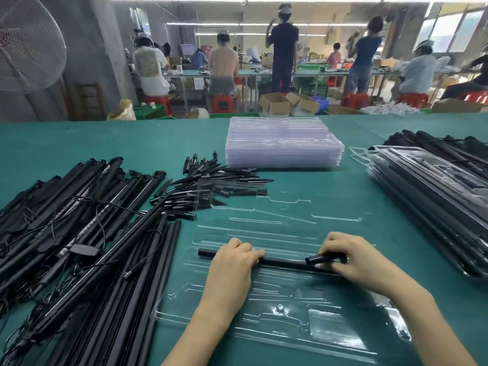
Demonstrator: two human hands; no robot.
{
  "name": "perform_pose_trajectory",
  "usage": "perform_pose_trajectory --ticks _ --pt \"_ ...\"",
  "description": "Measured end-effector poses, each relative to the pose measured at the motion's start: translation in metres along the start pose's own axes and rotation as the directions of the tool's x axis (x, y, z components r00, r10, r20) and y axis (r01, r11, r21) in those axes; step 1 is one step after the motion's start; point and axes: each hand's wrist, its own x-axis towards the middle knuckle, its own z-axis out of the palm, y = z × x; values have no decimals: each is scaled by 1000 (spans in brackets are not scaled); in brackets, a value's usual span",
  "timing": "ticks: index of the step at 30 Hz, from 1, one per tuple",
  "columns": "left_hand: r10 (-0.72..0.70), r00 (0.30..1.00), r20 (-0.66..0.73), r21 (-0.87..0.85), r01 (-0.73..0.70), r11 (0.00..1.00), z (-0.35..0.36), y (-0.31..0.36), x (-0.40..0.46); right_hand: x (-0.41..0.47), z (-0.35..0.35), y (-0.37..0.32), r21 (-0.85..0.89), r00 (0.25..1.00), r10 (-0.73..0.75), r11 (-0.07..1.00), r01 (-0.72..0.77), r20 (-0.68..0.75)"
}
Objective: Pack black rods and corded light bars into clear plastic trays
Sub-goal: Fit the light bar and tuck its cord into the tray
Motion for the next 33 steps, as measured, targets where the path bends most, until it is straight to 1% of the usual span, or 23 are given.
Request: perform_pose_trajectory --ticks 1,3,5,8,11,13,15,16,18,20,21,23,26,28,31,33 --pt "-4 1000 -7 7 4 1000 -1 1 0 1 0 0 0 1000 9 1000 -9 0" --pt "-47 999 25 -16 48 999 -2 1 -1 1 1 1 -6 999 26 1000 -26 22" --pt "-50 998 40 -14 50 999 0 -1 -2 0 2 -1 13 998 27 1000 -28 55" --pt "-51 998 26 -35 52 998 1 -2 -1 1 5 -6 74 996 -13 997 7 85" --pt "-61 998 13 -22 61 998 -1 -3 -1 1 8 -10 95 993 -42 995 31 108" --pt "-66 997 28 -33 67 997 -2 -6 -2 1 8 -12 109 996 -37 994 29 79" --pt "-68 997 47 -29 69 997 -2 -7 -2 0 7 -14 161 999 -47 986 47 -1" --pt "-69 996 49 -32 70 997 -2 -7 -2 0 6 -17 207 997 -60 976 68 -45" --pt "-79 995 56 -43 82 996 -3 -6 -2 0 4 -26 352 990 -74 929 112 -121" --pt "-82 995 63 -45 85 995 -3 -6 -1 -1 3 -33 453 981 -54 881 134 -185" --pt "-84 994 68 -52 88 995 -3 -6 -1 -1 2 -34 475 979 -40 870 132 -199" --pt "-89 993 83 -75 95 993 -5 -6 -2 -1 0 -36 531 983 -18 839 114 -184" --pt "-72 987 143 -95 86 992 -9 -11 -2 -3 1 -35 588 984 -1 802 106 -176" --pt "-51 973 225 -148 86 985 -15 -15 -2 -3 2 -32 612 982 14 784 106 -189" --pt "-9 911 413 -173 88 981 -21 -18 -7 -3 1 -28 613 985 29 785 84 -173" --pt "-14 885 464 -145 91 985 -19 -19 -11 -3 0 -27 622 991 35 781 55 -132"
